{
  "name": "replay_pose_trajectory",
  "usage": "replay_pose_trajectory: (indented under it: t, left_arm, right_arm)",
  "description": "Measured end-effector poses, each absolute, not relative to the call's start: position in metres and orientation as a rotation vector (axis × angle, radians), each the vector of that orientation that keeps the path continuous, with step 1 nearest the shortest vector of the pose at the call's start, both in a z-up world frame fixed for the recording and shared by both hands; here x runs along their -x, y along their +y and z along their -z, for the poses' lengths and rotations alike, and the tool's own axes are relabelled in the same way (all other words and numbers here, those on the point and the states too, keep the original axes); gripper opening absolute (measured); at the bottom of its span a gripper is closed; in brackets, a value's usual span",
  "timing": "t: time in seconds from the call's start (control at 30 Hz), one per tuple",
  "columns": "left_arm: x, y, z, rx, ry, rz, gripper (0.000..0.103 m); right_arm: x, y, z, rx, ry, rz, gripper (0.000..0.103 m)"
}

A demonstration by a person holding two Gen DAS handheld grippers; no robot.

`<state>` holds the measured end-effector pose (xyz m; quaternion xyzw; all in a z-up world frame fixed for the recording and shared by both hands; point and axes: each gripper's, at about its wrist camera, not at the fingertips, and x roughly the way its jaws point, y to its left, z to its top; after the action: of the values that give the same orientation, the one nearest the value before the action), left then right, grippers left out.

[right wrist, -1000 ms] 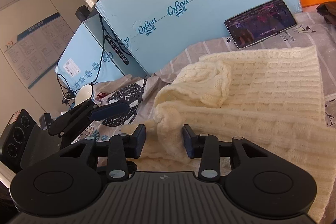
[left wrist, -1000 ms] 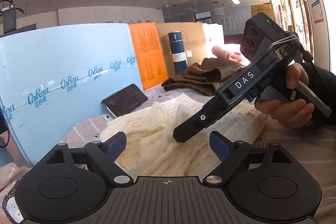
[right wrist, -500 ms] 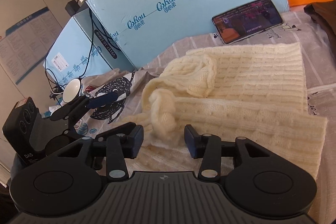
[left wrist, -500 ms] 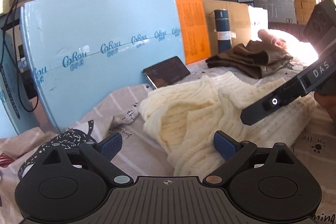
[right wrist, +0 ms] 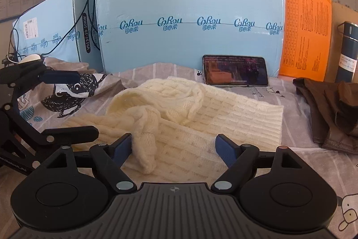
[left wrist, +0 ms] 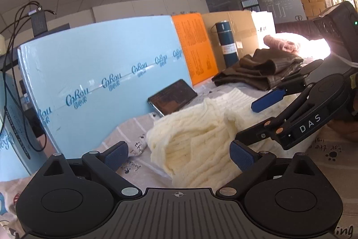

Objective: Fold clothes

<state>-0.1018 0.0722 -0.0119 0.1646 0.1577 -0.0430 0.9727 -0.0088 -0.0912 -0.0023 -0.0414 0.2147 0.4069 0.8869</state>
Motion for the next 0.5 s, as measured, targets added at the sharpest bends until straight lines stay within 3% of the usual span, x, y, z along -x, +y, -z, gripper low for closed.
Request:
replay_pose_trajectory:
  t: [0.23, 0.5]
  left_arm:
    - [0.137, 0.051, 0.014, -0.443, 0.314, 0.211, 0.099]
    - [0.123, 0.019, 0.044, -0.737, 0.403, 0.28, 0.099]
  right_arm:
    - [0.034, -0.128, -0.009, 0.1, 0.308, -0.851, 0.095]
    - [0.072, -0.146, 0.007, 0.476, 0.318, -0.92, 0.096]
